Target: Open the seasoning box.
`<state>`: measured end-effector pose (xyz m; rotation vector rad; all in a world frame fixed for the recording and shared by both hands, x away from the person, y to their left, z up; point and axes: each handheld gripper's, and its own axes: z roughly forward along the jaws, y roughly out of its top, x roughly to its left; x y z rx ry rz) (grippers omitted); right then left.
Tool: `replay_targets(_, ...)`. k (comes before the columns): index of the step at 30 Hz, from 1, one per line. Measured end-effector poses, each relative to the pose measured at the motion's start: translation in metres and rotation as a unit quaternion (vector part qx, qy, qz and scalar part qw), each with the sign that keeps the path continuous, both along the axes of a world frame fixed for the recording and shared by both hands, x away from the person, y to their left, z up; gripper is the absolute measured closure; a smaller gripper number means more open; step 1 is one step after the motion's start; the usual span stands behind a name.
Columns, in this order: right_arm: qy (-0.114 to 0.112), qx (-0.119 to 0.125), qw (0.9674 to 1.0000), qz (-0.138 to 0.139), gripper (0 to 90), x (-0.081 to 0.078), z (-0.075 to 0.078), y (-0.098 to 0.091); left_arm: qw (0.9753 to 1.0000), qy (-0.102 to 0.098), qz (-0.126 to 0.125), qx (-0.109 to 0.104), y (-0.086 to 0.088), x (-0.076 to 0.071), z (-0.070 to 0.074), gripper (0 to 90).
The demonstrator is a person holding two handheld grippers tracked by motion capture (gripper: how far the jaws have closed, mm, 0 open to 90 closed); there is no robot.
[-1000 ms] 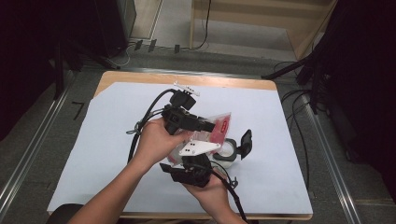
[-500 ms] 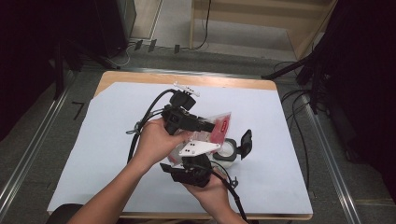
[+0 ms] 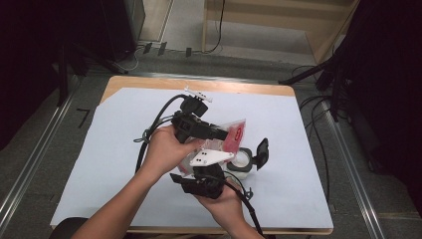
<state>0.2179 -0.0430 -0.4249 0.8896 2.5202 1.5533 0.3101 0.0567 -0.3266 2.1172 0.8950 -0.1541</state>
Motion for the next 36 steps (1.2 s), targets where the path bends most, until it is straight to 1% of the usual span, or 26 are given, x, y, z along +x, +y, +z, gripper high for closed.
replay_targets(5,0.0,0.001,1.0,0.0,64.0,-0.0004,0.0004,-0.0002,1.0,-0.001,-0.001,-0.004,-0.0002,-0.0003,0.0001,70.9)
replay_targets(8,0.0,0.001,1.0,0.001,64.1,0.0,0.0002,-0.0004,1.0,0.0,0.001,0.002,0.0,-0.0005,0.0006,70.5)
replay_targets(10,0.0,0.002,1.0,-0.001,64.1,0.0002,0.0,0.0001,1.0,-0.001,-0.001,-0.003,0.0001,-0.0004,0.0001,70.8)
replay_targets(14,-0.001,0.003,1.0,-0.002,64.1,0.0004,0.0001,-0.0001,1.0,-0.002,-0.001,0.001,0.0002,-0.0008,0.0007,70.4)
replay_targets(27,0.008,0.009,0.9999,-0.008,64.2,0.0016,0.0004,-0.002,1.0,-0.002,-0.002,-0.001,-0.0017,-0.0014,-0.0003,68.7)
replay_targets(30,0.009,0.01,0.9999,-0.009,64.2,0.0014,0.0007,-0.0022,1.0,-0.003,-0.002,0.004,-0.0017,-0.0019,0.0005,68.5)
replay_targets(36,0.011,0.012,0.9998,-0.01,64.2,0.0011,0.0011,-0.0026,1.0,-0.003,-0.002,0.003,-0.0016,-0.002,0.0008,68.3)
